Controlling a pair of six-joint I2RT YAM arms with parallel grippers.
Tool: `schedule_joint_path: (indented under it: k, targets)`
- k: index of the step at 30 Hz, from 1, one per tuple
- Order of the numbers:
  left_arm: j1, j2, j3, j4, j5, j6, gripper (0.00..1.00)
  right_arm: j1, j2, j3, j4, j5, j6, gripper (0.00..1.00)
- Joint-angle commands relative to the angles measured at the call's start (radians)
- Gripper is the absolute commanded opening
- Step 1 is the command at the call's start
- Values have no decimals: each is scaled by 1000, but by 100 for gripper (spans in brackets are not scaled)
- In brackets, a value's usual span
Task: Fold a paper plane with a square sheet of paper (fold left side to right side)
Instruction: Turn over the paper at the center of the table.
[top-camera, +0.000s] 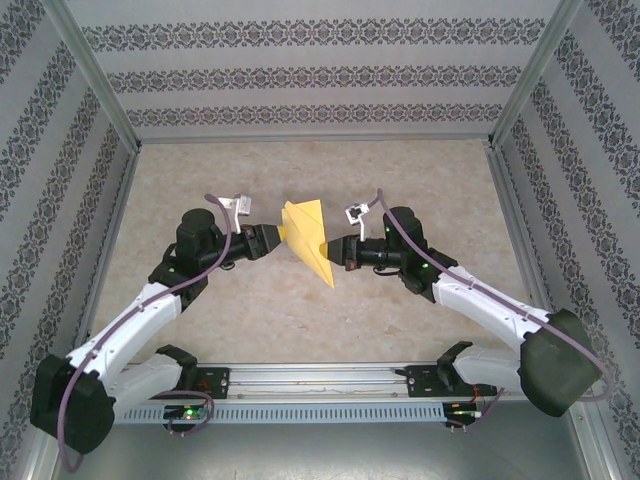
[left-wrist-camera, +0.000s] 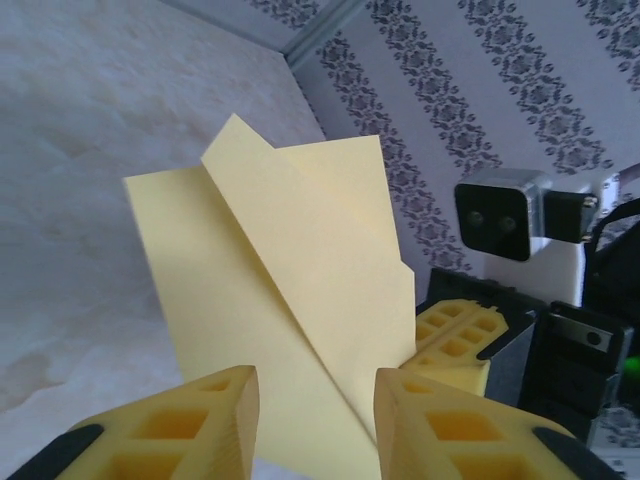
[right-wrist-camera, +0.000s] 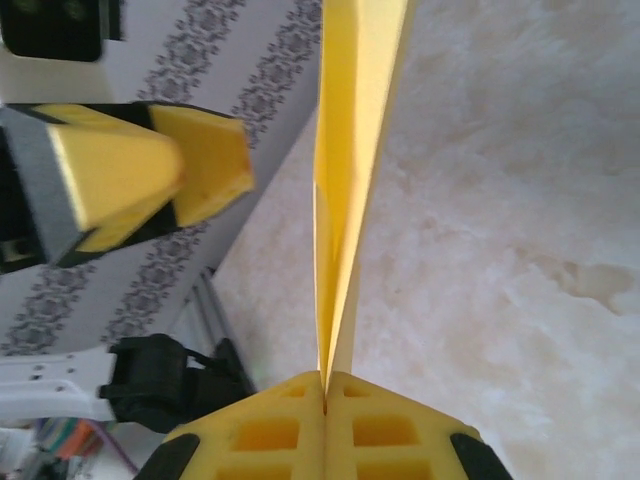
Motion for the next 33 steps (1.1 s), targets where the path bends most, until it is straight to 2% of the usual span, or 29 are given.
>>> schedule_joint_path:
  k: [1,5,10,13,16,19,25,29,33]
  targets:
    - [19,-83,55,-180,-95,113,39,54,-28,91,-250,213,-179,1]
    - [29,-176,65,-291,-229,154,46,167,-2,188,-465,549,-305,1]
    - [34,-288,41,-382,-440,175,51,318,108,310,-639,977,-379,1]
    - [36,-346,21,-440,-567,165,55,381,202,373,-716,1165,-391,1]
    - [39,-393,5,-486,-662,151,57,426,323,428,-784,1299,-395,1]
    - [43,-426,-10,-495,-694,148,58,457,446,482,-837,1379,-379,3]
    - [45,-435,-9,-501,-702,150,58,500,701,620,-960,1457,-292,5]
    - [45,-429,-9,-504,-698,150,58,509,819,694,-1023,1454,-244,8]
    - [47,-421,-12,-501,-688,148,58,510,880,720,-1028,1391,-218,15]
